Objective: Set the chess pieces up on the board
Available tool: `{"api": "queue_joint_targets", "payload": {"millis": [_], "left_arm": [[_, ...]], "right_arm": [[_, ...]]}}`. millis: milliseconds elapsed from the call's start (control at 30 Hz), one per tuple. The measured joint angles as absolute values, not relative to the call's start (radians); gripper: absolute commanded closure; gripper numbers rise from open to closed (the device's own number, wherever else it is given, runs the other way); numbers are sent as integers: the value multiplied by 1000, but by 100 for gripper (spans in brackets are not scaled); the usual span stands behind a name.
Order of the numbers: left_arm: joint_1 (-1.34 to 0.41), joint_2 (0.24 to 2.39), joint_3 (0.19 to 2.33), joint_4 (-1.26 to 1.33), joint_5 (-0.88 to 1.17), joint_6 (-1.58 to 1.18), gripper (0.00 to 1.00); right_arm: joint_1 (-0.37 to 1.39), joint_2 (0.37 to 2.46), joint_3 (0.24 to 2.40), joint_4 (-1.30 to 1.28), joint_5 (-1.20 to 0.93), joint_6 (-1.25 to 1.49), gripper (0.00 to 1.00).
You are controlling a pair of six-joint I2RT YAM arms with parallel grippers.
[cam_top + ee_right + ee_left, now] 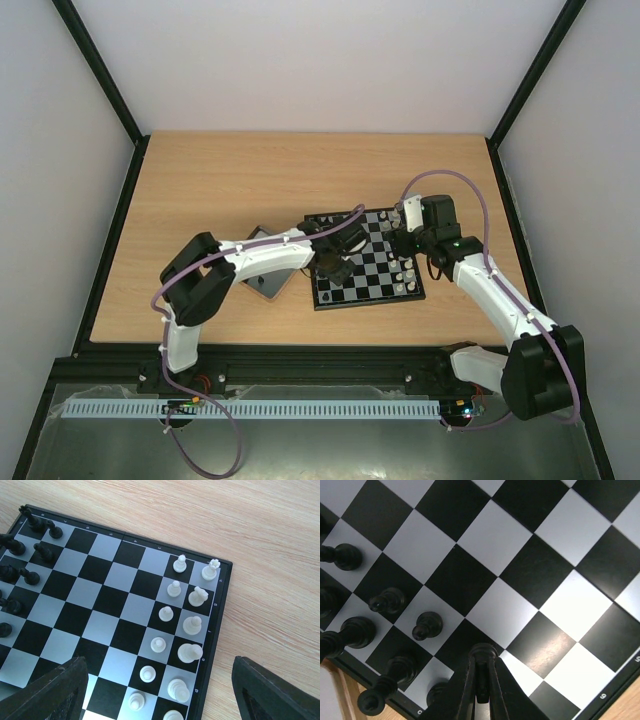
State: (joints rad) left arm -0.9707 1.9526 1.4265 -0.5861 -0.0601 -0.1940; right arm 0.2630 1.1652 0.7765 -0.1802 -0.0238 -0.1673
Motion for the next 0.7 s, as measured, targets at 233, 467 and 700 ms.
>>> {"api": "queue_joint_targets", "payload": {"millis": [233,467,700], "left_arm": [[-970,1978,1448,-619,-84,-200,98],[-970,1991,1459,-628,-91,-210,91],[-970,1991,1460,-638,-98,-220,75]], "right_arm": [[263,1168,776,-181,-25,-168,20],[263,1168,776,-181,-37,-168,20],[263,1168,776,-181,-47,-168,20]]}}
